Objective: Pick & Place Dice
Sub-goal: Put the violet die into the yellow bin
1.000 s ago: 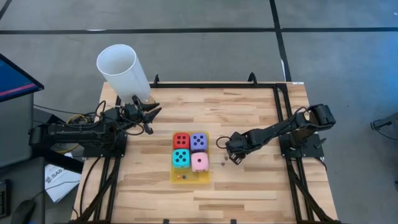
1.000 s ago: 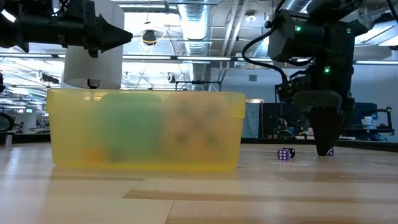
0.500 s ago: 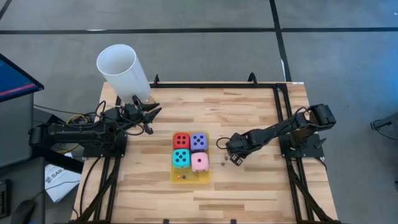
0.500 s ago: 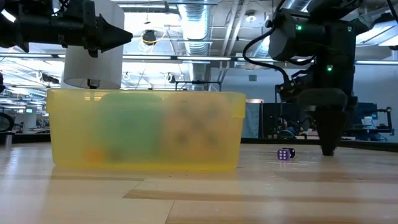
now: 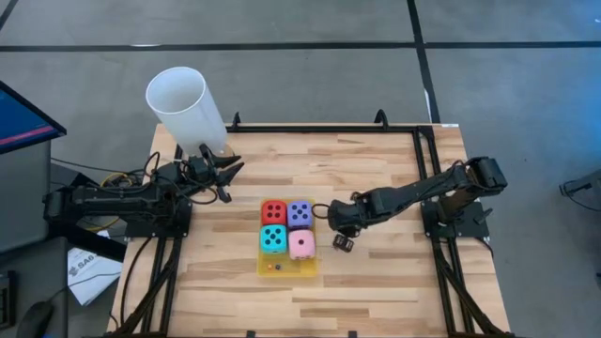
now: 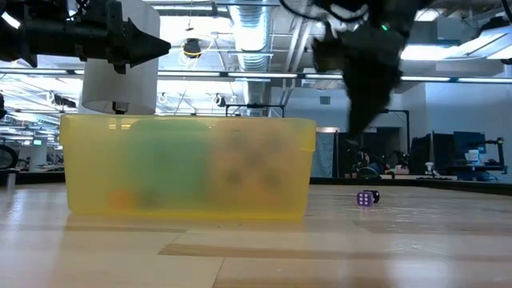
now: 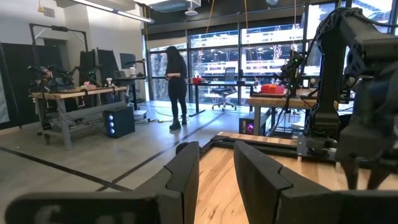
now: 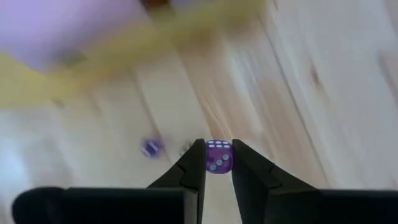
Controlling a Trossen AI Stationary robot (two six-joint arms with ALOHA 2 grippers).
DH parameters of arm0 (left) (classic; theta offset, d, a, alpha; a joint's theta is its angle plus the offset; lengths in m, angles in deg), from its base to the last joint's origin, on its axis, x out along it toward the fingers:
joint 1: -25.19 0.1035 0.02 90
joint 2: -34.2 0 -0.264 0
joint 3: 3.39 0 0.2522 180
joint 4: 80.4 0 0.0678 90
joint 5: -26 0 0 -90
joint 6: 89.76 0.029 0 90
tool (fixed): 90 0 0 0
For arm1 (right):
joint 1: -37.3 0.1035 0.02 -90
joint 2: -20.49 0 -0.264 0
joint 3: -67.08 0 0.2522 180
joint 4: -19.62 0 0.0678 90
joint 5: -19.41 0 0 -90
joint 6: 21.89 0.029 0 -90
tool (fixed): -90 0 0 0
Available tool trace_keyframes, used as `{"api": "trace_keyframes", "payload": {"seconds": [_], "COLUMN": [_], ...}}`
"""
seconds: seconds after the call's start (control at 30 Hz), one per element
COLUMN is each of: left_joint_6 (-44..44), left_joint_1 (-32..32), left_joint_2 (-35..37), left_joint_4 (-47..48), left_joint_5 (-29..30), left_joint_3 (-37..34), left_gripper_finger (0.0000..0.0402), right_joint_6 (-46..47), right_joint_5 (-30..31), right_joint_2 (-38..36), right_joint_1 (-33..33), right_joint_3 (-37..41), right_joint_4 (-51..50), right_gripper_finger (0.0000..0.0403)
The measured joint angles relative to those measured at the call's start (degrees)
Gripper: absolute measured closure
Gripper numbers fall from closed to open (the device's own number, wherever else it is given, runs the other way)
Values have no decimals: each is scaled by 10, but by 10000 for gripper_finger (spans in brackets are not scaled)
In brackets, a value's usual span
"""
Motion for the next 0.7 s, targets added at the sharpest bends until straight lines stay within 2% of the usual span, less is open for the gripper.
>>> {"api": "trace_keyframes", "payload": {"seconds": [0.27, 0.7], "left_joint_6": [0, 0], "left_joint_1": [0, 0], "left_joint_2": [0, 0], "left_joint_4": [0, 0], "left_joint_5": [0, 0], "left_joint_3": [0, 0], "left_gripper_finger": [312, 312], "right_joint_6": [-125, -225], "right_joint_5": [1, 1], "right_joint_2": [0, 0], "right_joint_1": [0, 0], "right_joint_3": [-24, -24], "right_joint_4": [142, 311], "right_gripper_finger": [350, 351]}}
